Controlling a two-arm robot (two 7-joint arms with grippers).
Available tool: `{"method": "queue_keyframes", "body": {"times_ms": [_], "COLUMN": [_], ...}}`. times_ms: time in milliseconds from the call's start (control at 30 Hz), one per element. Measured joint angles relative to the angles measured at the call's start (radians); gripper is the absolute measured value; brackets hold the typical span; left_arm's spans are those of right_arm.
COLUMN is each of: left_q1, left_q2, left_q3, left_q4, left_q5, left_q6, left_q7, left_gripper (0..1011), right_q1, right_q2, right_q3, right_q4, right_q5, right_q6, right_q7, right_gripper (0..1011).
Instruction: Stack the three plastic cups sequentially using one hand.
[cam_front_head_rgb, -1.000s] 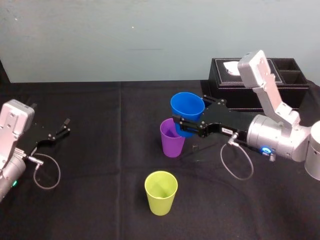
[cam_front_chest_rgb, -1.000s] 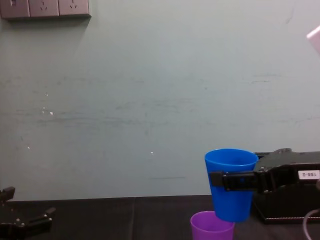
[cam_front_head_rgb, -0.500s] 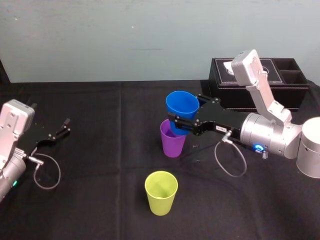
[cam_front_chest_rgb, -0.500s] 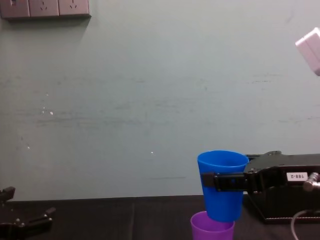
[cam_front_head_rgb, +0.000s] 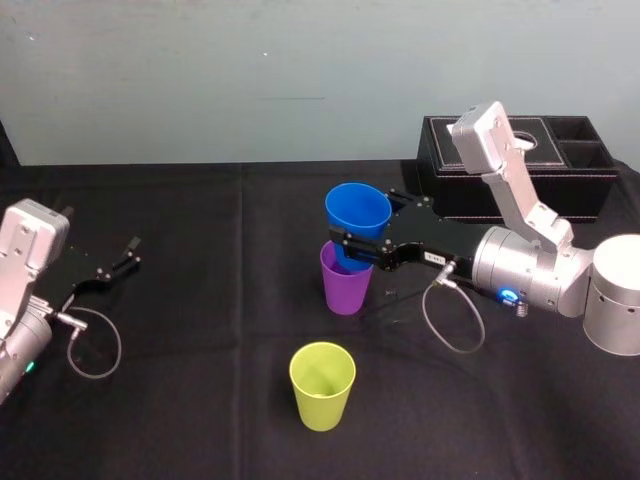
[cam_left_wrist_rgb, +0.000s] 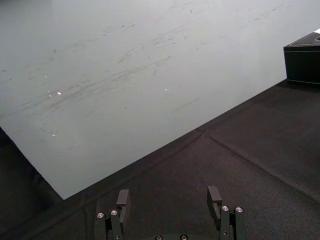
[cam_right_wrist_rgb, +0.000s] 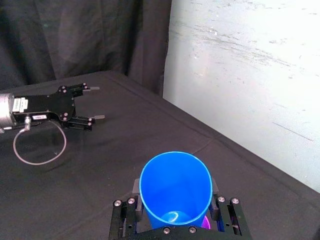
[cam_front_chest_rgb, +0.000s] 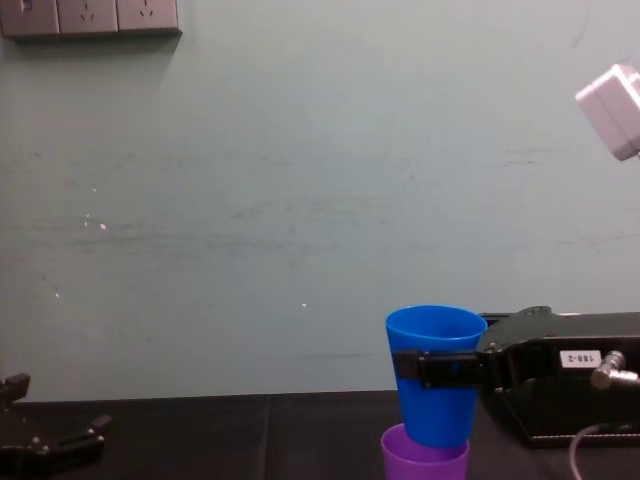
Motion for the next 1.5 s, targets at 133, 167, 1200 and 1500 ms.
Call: {"method": "queue_keyframes", "body": {"times_ms": [133,167,1200,1500], "left_q1": [0.000,0.000,0.000,0.000], "left_q2": [0.000,0.000,0.000,0.000], "left_q3": [0.000,0.000,0.000,0.000], "left_q4": [0.000,0.000,0.000,0.000], "left_q5": [0.000,0.000,0.000,0.000], "left_q6": [0.000,0.000,0.000,0.000], "left_q7": [0.000,0.000,0.000,0.000], "left_gripper": [1010,1010,1010,1010], "right_q1": [0.005,0.008,0.024,0.026], "right_q2": [-0.007,-0.011,-0.044,-0.048], "right_q3": [-0.004,-0.006,-0.011,-0.014], "right_q4": [0.014,0.021,0.089,0.106], "right_q5": [-0.010,-0.013,-0.026,-0.029], "right_q6": [-0.006,-0.008,-0.020,-0.027], "right_q7": [0.000,0.000,0.021,0.025], "right_gripper": [733,734,733,734]}}
